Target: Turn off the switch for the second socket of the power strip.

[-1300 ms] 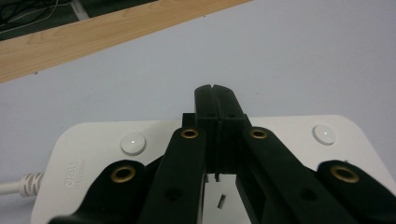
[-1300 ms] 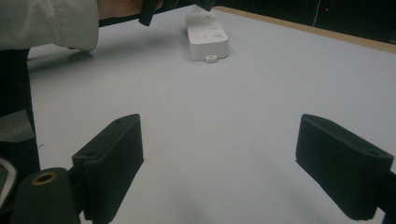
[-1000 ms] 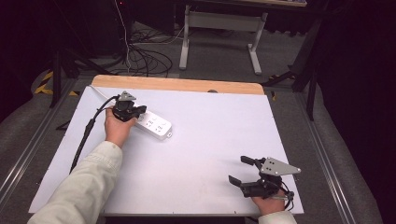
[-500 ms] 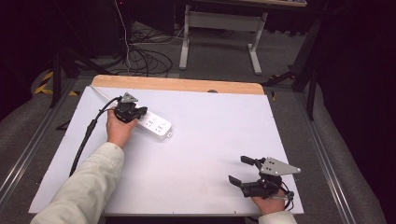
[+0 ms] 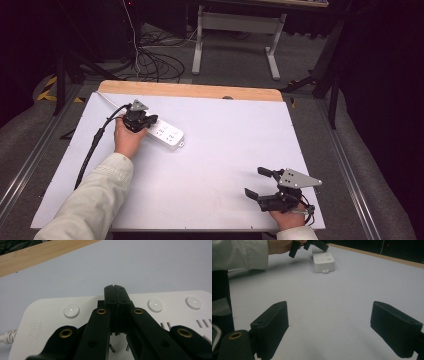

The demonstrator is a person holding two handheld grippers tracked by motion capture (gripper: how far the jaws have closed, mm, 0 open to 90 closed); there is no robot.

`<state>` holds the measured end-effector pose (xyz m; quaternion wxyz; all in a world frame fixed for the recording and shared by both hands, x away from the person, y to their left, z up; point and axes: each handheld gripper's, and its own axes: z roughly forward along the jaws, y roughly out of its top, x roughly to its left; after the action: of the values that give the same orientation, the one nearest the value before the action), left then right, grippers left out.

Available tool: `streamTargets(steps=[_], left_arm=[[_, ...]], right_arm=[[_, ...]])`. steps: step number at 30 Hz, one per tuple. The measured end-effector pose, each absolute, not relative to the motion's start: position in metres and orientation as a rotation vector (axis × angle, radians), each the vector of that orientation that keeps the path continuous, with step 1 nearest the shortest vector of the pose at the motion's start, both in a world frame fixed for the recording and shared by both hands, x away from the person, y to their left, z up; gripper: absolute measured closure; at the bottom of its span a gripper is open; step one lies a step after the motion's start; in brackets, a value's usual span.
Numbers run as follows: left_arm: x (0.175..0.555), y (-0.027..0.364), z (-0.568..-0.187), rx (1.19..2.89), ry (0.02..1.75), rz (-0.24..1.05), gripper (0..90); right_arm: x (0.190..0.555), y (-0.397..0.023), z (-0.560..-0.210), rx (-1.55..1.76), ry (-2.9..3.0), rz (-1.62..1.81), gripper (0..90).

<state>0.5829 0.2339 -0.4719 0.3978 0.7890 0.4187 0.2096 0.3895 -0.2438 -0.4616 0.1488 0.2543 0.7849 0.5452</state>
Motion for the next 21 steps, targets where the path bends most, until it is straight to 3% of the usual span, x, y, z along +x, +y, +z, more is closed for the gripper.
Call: streamTargets(steps=[21], left_arm=[[0.5829,0.2325,-0.4715,2.012,1.063,0.556,89.9]], right_arm=[[0.3895,-0.2439,-0.4617,0.731,2.256,1.565,15.2]])
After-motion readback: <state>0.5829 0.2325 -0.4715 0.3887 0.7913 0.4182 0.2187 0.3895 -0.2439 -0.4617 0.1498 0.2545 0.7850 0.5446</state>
